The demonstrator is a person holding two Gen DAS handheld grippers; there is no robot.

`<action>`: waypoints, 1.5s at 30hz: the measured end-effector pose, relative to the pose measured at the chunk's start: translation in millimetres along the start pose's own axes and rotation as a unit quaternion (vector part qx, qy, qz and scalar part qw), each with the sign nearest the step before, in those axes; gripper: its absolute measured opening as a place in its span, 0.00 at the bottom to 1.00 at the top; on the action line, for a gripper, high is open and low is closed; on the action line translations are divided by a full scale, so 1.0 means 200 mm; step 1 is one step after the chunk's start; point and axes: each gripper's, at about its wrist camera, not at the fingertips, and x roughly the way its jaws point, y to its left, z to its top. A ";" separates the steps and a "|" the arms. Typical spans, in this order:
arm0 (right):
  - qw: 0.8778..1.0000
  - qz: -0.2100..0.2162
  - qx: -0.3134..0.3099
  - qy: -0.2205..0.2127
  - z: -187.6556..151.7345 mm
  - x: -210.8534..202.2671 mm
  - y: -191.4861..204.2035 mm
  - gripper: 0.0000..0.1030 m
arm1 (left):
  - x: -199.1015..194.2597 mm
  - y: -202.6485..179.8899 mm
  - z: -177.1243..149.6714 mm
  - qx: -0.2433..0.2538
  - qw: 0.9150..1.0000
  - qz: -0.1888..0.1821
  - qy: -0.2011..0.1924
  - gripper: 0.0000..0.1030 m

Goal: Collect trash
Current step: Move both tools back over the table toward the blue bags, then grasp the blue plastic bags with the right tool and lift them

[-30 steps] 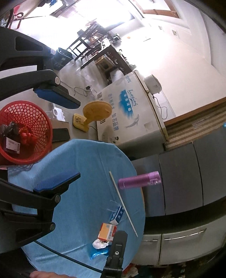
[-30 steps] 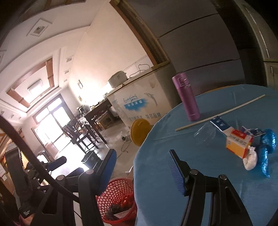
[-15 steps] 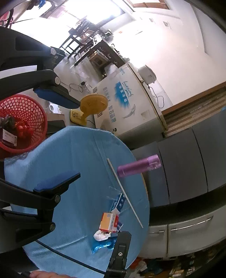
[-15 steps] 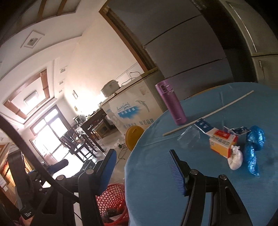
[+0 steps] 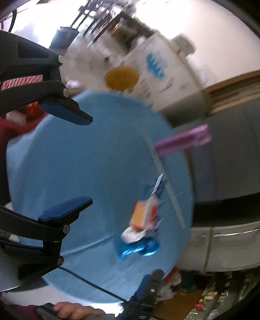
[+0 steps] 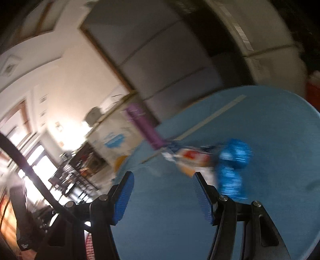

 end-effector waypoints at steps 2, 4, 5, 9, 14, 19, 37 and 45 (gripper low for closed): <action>0.999 -0.024 0.024 0.004 0.00 -0.02 -0.14 0.63 | 0.08 -0.03 -0.02 -0.001 0.999 -0.019 0.029 0.72; 0.998 -0.052 0.041 0.008 -0.01 -0.04 -0.26 0.63 | 0.15 -0.06 -0.03 0.000 0.998 -0.034 0.051 0.72; 0.997 -0.064 0.049 0.012 -0.01 -0.04 -0.31 0.63 | 0.18 -0.08 -0.04 0.001 0.997 -0.040 0.059 0.72; 0.993 -0.082 0.075 0.034 0.00 0.01 -0.46 0.63 | 0.27 -0.15 -0.01 0.010 0.995 -0.060 0.080 0.72; 0.992 -0.092 0.044 0.069 0.01 0.15 -0.47 0.63 | 0.31 -0.22 0.07 0.017 0.994 -0.076 0.082 0.72; 0.990 -0.100 0.007 0.104 0.02 0.34 -0.49 0.48 | 0.35 -0.20 0.09 0.011 0.993 -0.072 0.087 0.72; 0.987 -0.038 0.004 0.153 0.01 0.67 -0.47 0.37 | 0.38 -0.18 0.09 0.002 0.992 -0.065 0.107 0.72; 0.990 -0.039 0.061 0.122 0.02 0.53 -0.60 0.24 | 0.37 -0.20 0.10 0.008 0.992 -0.069 0.108 0.72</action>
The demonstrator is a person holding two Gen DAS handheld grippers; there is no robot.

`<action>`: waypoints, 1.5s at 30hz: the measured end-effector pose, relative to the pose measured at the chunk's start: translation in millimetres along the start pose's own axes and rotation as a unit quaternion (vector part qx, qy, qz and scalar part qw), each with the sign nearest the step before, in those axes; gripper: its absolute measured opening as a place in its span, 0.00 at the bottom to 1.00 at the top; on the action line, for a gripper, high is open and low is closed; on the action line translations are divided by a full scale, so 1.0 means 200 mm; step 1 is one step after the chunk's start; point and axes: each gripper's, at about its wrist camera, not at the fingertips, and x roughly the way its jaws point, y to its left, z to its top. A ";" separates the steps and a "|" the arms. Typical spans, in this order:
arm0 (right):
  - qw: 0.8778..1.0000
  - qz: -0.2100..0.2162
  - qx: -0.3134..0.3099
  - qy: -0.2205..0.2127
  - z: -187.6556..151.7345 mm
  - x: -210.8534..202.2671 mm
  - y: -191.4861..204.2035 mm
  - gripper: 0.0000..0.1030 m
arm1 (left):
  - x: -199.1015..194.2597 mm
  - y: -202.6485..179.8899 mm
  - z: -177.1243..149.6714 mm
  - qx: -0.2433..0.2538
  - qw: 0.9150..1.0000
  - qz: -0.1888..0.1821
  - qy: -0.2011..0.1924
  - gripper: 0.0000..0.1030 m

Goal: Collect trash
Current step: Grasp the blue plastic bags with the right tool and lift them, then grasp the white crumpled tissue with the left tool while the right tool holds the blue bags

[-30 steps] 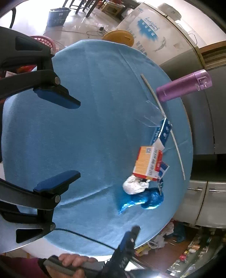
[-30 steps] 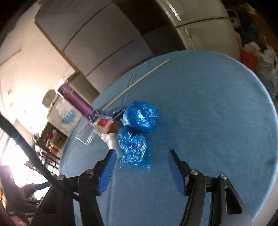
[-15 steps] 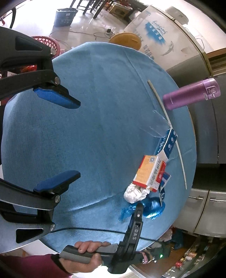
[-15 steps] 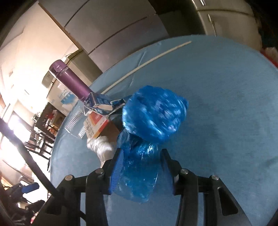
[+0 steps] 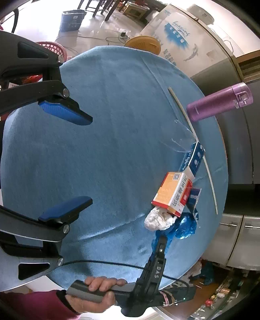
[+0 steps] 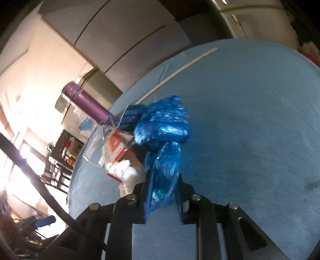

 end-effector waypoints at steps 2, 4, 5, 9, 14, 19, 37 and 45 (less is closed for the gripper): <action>0.999 0.023 0.034 0.001 0.02 -0.04 -0.06 0.24 | 0.00 -0.01 0.01 0.002 1.000 -0.006 0.000 0.72; 0.997 0.037 0.063 -0.008 0.06 -0.07 -0.11 0.46 | 0.00 -0.04 0.03 0.006 1.000 -0.013 -0.001 0.72; 0.997 0.039 0.071 -0.013 0.07 -0.09 -0.12 0.65 | 0.00 -0.05 0.04 0.008 1.000 -0.015 -0.002 0.72; 0.996 0.047 0.064 -0.051 0.15 -0.13 -0.10 0.89 | 0.01 -0.10 0.08 0.017 0.999 -0.029 -0.005 0.72; 1.000 0.005 -0.006 -0.012 0.23 0.03 0.03 0.57 | 0.03 -0.16 0.17 0.022 0.998 -0.048 -0.016 0.72; 0.999 -0.006 -0.032 0.017 0.26 0.20 0.10 0.56 | 0.12 -0.18 0.25 -0.005 0.996 -0.088 -0.002 0.72; 0.999 -0.017 0.031 -0.041 0.11 -0.14 -0.21 0.48 | 0.41 -0.40 0.44 -0.094 0.986 -0.141 0.000 0.72; 0.999 -0.013 0.025 -0.042 0.06 -0.17 -0.24 0.48 | 0.55 -0.44 0.49 -0.145 0.982 -0.118 -0.013 0.72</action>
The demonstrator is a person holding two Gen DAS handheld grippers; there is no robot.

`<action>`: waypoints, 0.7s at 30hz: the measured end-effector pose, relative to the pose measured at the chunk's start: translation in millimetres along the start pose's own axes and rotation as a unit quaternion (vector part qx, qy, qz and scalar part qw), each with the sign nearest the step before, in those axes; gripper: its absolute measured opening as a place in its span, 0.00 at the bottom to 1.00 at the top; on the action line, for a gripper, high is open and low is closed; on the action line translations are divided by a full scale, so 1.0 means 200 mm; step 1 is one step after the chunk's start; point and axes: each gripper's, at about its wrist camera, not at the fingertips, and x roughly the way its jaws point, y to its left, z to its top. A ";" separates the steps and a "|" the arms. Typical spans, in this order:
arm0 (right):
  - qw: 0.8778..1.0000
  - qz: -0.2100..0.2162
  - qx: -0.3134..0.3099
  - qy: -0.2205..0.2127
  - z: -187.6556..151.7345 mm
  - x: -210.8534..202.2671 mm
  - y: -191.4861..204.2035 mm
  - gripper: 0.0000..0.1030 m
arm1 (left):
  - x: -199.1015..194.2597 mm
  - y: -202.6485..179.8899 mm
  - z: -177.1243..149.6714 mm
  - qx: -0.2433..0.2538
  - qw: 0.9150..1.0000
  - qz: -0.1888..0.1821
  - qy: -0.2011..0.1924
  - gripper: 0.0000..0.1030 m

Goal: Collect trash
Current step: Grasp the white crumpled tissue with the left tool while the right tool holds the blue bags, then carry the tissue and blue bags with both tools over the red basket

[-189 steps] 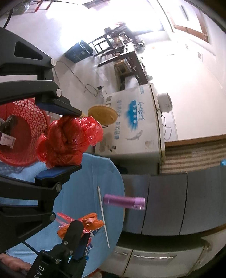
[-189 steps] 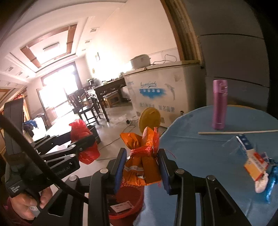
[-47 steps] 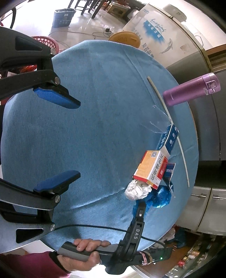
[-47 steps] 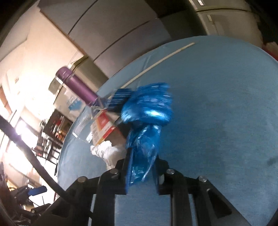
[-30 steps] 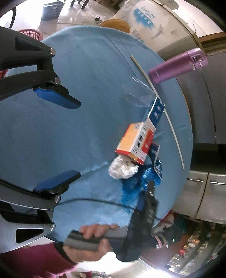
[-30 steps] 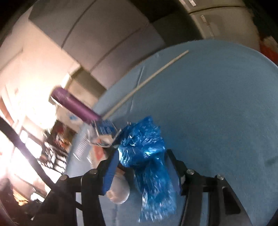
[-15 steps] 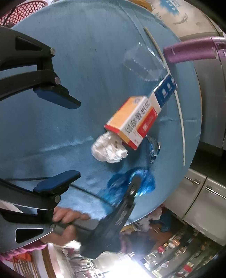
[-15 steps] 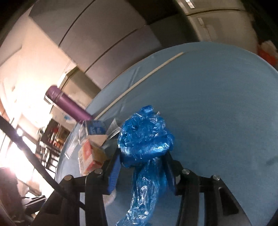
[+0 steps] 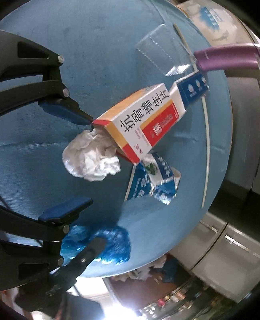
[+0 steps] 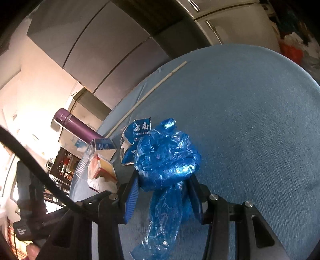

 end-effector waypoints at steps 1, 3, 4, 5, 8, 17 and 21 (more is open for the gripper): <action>1.000 0.000 -0.001 0.000 0.00 0.00 0.00 0.48 | 0.01 0.01 0.00 -0.013 1.000 -0.004 -0.002 0.71; 1.000 0.001 -0.002 0.000 -0.01 0.00 0.00 0.48 | 0.03 0.03 0.00 -0.028 1.000 -0.006 -0.009 0.61; 1.000 0.002 -0.003 0.000 -0.01 0.00 0.00 0.48 | 0.03 0.03 0.00 -0.032 0.999 -0.007 -0.012 0.50; 1.000 0.002 -0.003 0.001 -0.01 0.00 0.00 0.48 | 0.04 0.04 0.01 -0.033 0.999 -0.008 -0.011 0.48; 1.000 0.001 -0.005 0.000 -0.03 -0.01 0.02 0.48 | 0.01 0.06 -0.02 -0.036 0.999 -0.016 -0.011 0.38; 1.000 0.006 -0.017 -0.009 -0.12 -0.09 0.12 0.48 | -0.13 0.13 -0.11 -0.023 0.999 -0.023 -0.018 0.36; 0.999 0.014 -0.029 -0.019 -0.14 -0.16 0.22 0.48 | -0.29 0.19 -0.18 -0.001 0.999 -0.006 -0.035 0.36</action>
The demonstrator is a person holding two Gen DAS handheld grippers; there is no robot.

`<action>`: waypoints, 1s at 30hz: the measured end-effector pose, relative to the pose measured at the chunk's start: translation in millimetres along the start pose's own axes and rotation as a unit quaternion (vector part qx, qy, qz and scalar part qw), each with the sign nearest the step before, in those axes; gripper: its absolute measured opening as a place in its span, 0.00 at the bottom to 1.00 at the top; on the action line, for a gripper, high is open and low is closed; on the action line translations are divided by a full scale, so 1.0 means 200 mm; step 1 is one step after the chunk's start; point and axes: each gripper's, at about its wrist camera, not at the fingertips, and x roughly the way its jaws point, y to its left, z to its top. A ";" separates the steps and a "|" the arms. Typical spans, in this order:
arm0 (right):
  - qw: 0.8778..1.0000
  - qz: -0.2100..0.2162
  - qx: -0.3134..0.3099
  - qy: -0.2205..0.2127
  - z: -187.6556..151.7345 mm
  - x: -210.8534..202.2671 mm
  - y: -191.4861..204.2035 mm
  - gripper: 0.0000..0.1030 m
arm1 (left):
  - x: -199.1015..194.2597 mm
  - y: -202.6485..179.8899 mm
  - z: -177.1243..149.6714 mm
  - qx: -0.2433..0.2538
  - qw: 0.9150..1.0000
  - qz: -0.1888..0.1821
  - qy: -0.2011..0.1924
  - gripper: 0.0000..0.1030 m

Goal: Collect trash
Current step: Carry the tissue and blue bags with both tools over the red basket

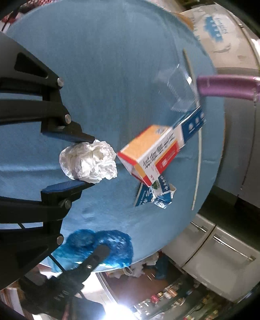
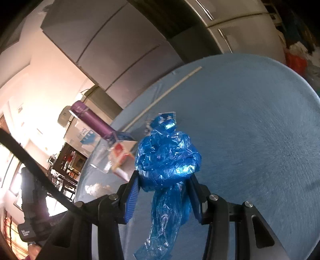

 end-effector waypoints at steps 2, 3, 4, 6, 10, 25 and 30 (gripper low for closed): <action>1.000 0.003 -0.011 -0.005 -0.01 -0.03 0.07 0.48 | -0.11 0.04 -0.04 0.013 1.000 0.009 -0.016 0.36; 1.000 0.006 -0.016 -0.006 -0.02 -0.04 0.10 0.48 | -0.17 0.05 -0.05 0.022 0.999 0.019 -0.028 0.36; 1.000 0.009 -0.024 -0.007 -0.03 -0.06 0.15 0.48 | -0.23 0.07 -0.06 0.029 0.998 0.029 -0.040 0.36; 0.999 0.014 -0.039 -0.008 -0.06 -0.08 0.23 0.48 | -0.34 0.11 -0.08 0.042 0.996 0.044 -0.061 0.36; 0.997 0.031 -0.071 -0.010 -0.11 -0.12 0.43 0.48 | -0.54 0.16 -0.10 0.066 0.988 0.089 -0.111 0.36; 0.979 0.084 -0.182 -0.019 -0.32 -0.25 1.14 0.48 | -1.23 0.54 -0.27 0.060 0.941 0.216 -0.254 0.36; 0.973 0.096 -0.208 -0.019 -0.38 -0.26 1.29 0.48 | -1.31 0.64 -0.31 0.049 0.934 0.233 -0.267 0.36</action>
